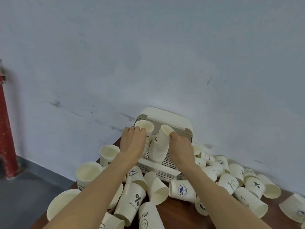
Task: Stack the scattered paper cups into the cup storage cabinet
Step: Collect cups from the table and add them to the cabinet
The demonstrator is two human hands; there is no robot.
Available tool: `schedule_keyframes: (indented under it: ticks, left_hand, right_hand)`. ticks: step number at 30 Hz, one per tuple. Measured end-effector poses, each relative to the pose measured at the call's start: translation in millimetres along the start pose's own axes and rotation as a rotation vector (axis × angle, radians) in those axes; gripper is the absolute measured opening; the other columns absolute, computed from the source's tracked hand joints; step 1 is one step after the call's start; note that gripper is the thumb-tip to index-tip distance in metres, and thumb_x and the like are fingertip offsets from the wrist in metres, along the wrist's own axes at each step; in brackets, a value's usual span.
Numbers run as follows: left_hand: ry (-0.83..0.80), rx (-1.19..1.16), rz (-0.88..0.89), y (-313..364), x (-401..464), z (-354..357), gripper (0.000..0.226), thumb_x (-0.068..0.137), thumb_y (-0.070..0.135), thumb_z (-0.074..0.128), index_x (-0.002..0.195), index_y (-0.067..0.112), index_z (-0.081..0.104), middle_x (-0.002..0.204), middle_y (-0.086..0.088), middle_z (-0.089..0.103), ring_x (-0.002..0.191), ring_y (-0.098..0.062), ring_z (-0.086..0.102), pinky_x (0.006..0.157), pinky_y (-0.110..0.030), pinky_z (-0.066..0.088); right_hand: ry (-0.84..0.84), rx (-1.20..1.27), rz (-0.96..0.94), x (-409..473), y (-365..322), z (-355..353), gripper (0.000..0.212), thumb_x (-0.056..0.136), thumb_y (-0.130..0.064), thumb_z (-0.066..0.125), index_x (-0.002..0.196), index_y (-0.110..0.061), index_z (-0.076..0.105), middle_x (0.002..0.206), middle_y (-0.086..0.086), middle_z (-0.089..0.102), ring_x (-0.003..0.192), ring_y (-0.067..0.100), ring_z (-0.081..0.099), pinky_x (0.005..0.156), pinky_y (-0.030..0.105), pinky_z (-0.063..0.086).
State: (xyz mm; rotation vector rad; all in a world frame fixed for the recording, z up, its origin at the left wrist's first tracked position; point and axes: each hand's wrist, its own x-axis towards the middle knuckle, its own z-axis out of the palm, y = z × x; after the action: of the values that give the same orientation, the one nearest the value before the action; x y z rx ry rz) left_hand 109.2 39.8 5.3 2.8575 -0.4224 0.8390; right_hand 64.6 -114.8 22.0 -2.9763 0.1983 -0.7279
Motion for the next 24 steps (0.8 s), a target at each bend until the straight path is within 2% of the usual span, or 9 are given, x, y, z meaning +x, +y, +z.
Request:
schedule_keyframes:
  ticks: [6,9,13,15,17,19,21,24]
  left_hand:
    - [-0.123,0.038,0.007,2,-2,17,0.03,0.088,0.004,0.046,0.115,0.014,0.055,0.115,-0.008,0.059,0.107,-0.027,0.053,0.09,-0.034,0.037]
    - [-0.158,0.045,-0.004,3,-3,20,0.031,0.089,0.004,0.043,0.117,0.012,0.055,0.119,-0.011,0.056,0.11,-0.029,0.052,0.092,-0.036,0.036]
    - [-0.202,0.026,-0.027,4,-6,20,0.031,0.089,0.008,0.044,0.118,0.01,0.052,0.12,-0.013,0.055,0.112,-0.029,0.05,0.091,-0.037,0.037]
    - [-0.215,0.019,-0.042,5,-9,22,0.038,0.088,0.009,0.045,0.126,0.009,0.046,0.122,-0.013,0.054,0.113,-0.029,0.05,0.091,-0.037,0.038]
    - [-0.215,0.011,-0.068,7,-13,25,0.053,0.089,0.013,0.046,0.14,0.006,0.032,0.127,-0.015,0.052,0.113,-0.03,0.051,0.091,-0.039,0.039]
    - [-0.201,-0.01,-0.098,11,-20,23,0.062,0.091,0.019,0.047,0.145,0.005,0.022,0.13,-0.016,0.049,0.114,-0.031,0.051,0.089,-0.041,0.041]
    - [-0.202,-0.039,-0.092,18,-31,15,0.061,0.091,0.02,0.049,0.145,0.007,0.023,0.132,-0.015,0.048,0.116,-0.031,0.05,0.09,-0.041,0.04]
    - [-0.198,-0.085,-0.054,29,-51,0,0.052,0.087,0.017,0.052,0.136,0.013,0.034,0.126,-0.009,0.051,0.115,-0.029,0.051,0.092,-0.04,0.04]
  right_hand:
    - [-0.086,-0.013,-0.025,1,1,19,0.03,0.086,0.001,0.04,0.109,-0.014,0.053,0.088,0.009,0.062,0.071,0.029,0.05,0.057,0.034,0.04]
    - [-0.114,-0.003,-0.035,1,3,27,0.035,0.085,0.001,0.038,0.111,-0.015,0.053,0.094,0.009,0.064,0.081,0.031,0.056,0.061,0.035,0.045]
    - [-0.14,-0.01,-0.033,-2,2,32,0.034,0.085,0.001,0.038,0.111,-0.014,0.054,0.097,0.009,0.061,0.087,0.033,0.058,0.061,0.035,0.041]
    - [-0.151,-0.028,-0.045,-6,1,30,0.035,0.086,0.002,0.039,0.113,-0.014,0.054,0.098,0.01,0.06,0.089,0.033,0.058,0.062,0.035,0.039]
    - [-0.153,-0.031,-0.058,-11,0,26,0.043,0.085,0.003,0.041,0.123,-0.015,0.052,0.102,0.01,0.062,0.09,0.032,0.058,0.062,0.034,0.036]
    - [-0.151,-0.008,-0.07,-18,2,20,0.05,0.084,0.002,0.043,0.131,-0.016,0.045,0.101,0.009,0.063,0.083,0.03,0.055,0.061,0.034,0.036]
    - [-0.14,0.02,-0.069,-28,6,11,0.053,0.084,0.001,0.043,0.135,-0.017,0.041,0.096,0.009,0.063,0.075,0.028,0.05,0.059,0.033,0.036]
    - [-0.126,0.066,-0.055,-46,15,-5,0.053,0.084,-0.002,0.041,0.133,-0.02,0.043,0.099,0.007,0.062,0.086,0.026,0.055,0.064,0.035,0.044]
